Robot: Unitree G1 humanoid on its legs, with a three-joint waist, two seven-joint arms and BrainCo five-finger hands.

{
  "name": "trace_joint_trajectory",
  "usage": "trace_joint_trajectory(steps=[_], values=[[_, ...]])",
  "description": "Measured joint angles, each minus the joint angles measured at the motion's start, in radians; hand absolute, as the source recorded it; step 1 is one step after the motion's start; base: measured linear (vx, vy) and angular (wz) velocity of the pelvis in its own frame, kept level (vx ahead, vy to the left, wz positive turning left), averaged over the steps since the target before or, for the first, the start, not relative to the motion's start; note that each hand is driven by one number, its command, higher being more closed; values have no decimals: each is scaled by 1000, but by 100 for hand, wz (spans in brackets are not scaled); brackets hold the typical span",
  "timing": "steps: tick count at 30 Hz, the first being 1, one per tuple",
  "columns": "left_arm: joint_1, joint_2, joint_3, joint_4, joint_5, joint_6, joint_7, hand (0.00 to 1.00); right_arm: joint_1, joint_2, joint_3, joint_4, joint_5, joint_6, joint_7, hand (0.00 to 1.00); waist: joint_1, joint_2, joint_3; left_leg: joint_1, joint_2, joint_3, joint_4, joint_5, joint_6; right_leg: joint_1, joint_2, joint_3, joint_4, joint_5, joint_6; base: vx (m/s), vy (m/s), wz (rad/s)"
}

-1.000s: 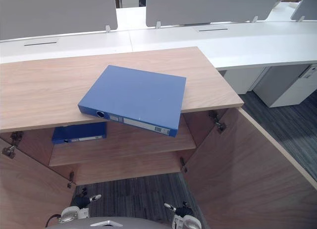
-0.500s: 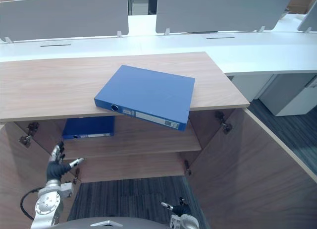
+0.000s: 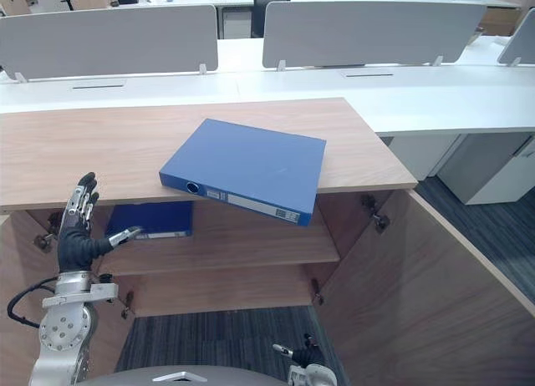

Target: Walk over to the cabinet, pick up the folder, carry it to the office cabinet, place the folder inside the office cabinet, then close the office cabinet door

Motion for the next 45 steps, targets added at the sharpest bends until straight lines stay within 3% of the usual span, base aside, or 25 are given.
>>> trace_joint_trajectory(steps=[7, 12, 20, 28, 45], values=[[-122, 118, -126, 8, 244, -1, 42, 0, -11, -20, 41, 9, -1, -4, -2, 0, -24, 6, -12, 3, -4, -2, -6, -2, -6, 0, 0, 0, -3, -5, -10, -51, -4, 0], [-212, 144, -206, 59, 376, 3, 63, 0, -31, -42, 74, 37, -1, -4, -3, 0, -40, 13, -17, 2, -6, 1, -7, -3, -6, 0, 0, 4, -14, -2, -15, -12, 0, -2], [-299, 174, -283, 135, 588, 58, 109, 0, -50, -41, 75, 52, -1, -4, -5, 0, -69, 12, -18, 1, -5, 39, -1, -12, 2, -10, 7, 48, -52, 13, -19, 33, 2, -16], [-355, 167, -329, 225, 684, 108, 128, 0, -66, -42, 73, 76, 0, -3, -6, 0, -82, 11, -20, 0, -1, 37, -1, -20, 6, -8, 12, 62, -80, 35, -15, 38, -23, -9], [-477, 124, -398, 375, 755, 153, 140, 0, -70, -46, 54, 74, 8, -2, -7, 0, -119, 17, -24, -10, 2, 59, -1, -34, -5, -23, 15, 80, -105, 45, -12, -17, -36, -5]])
